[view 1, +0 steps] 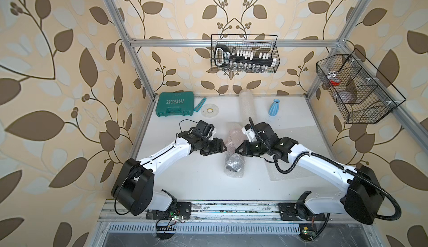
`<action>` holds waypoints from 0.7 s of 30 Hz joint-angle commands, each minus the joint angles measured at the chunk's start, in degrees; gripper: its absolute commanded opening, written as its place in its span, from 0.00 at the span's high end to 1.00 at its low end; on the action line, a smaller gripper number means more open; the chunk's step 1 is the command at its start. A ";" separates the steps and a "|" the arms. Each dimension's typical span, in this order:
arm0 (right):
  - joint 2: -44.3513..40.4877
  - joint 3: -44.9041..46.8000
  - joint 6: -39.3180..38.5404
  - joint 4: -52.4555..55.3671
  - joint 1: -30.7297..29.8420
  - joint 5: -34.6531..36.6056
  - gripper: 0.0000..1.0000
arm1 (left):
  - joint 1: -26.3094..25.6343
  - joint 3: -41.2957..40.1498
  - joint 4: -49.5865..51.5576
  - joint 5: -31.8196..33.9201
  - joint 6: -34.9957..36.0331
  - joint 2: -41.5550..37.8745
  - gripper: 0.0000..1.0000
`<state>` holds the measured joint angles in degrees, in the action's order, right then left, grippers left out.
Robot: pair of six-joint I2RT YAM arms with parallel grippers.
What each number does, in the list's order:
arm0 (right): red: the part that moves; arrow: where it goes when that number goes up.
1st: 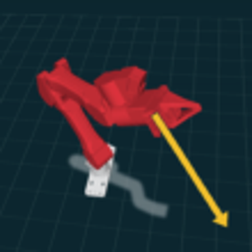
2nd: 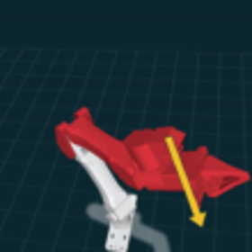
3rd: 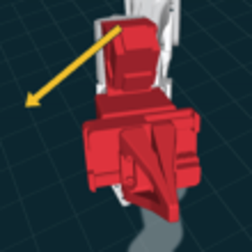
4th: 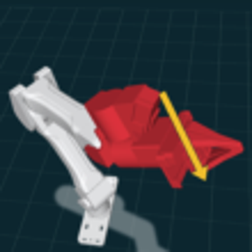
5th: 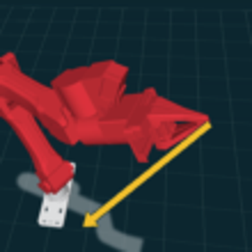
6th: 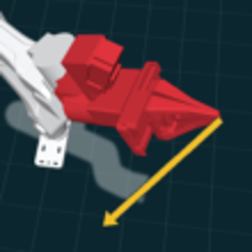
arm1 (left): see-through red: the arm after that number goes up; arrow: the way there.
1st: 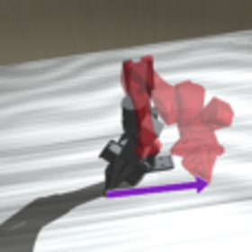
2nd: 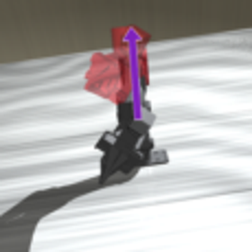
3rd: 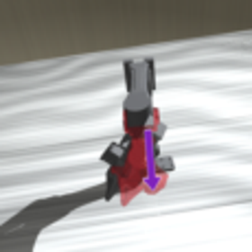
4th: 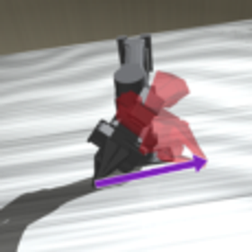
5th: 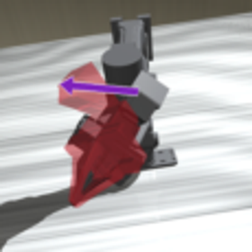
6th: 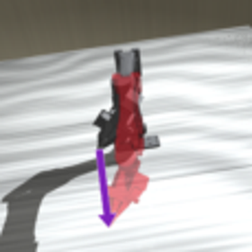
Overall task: Unwrap the vase from the bubble wrap
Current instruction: Unwrap the bubble wrap at the center of the board.
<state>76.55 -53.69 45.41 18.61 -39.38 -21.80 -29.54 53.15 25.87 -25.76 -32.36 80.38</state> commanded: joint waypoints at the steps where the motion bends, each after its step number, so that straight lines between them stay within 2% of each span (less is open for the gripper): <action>1: -2.58 0.14 0.75 -4.07 -0.09 0.05 1.00 | 0.36 0.48 -4.59 -5.07 -0.88 1.67 0.23; 14: -6.76 7.45 1.82 -1.81 1.05 4.44 1.00 | -0.02 3.58 -13.80 -15.11 -4.26 13.88 0.17; 21: -7.21 6.11 0.31 5.37 1.05 10.82 1.00 | -1.39 6.04 -13.83 -15.79 -3.95 16.98 0.12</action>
<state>70.17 -46.52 46.46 20.29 -38.50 -15.64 -30.22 56.69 13.54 -39.22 -36.25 96.29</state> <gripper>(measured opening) 0.048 0.876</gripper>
